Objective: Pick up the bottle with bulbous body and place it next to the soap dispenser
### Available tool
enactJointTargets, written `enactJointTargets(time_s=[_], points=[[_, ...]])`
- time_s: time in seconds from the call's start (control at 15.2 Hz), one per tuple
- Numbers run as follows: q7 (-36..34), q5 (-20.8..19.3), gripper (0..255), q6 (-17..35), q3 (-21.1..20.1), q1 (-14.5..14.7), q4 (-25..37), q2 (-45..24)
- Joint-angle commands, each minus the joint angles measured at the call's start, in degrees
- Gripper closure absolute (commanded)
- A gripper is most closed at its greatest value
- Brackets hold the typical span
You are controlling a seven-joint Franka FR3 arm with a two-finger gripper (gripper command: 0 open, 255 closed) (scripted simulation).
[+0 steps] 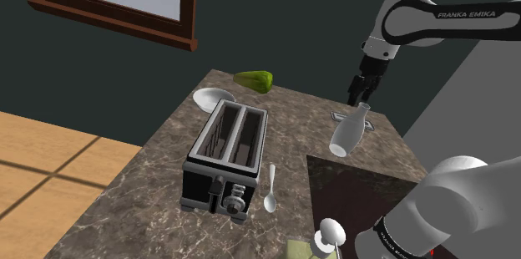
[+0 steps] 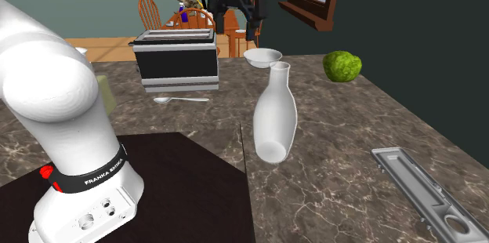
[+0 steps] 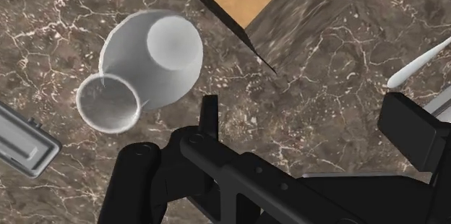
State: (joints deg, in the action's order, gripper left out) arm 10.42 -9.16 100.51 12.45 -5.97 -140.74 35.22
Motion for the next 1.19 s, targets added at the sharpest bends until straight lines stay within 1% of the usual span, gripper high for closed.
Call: enactJointTargets(time_s=[0.0, 0.26, 0.46, 0.53, 0.99, 1.12], points=[[3.1, -1.3, 0, 1.4, 2.4, -0.7, 1.3, -2.5], [9.2, -3.1, 0, 4.5, 7.1, -1.8, 4.4, -8.3], [13.9, -3.5, 0, 6.7, 10.5, -2.4, 7.4, -13.2], [14.5, -3.5, 0, 7.0, 10.9, -2.5, 7.9, -13.9], [14.5, -4.0, 0, 13.1, 11.9, -2.8, 3.0, -15.2], [14.5, -4.0, 0, 13.1, 11.9, -2.8, 3.0, -15.2]])
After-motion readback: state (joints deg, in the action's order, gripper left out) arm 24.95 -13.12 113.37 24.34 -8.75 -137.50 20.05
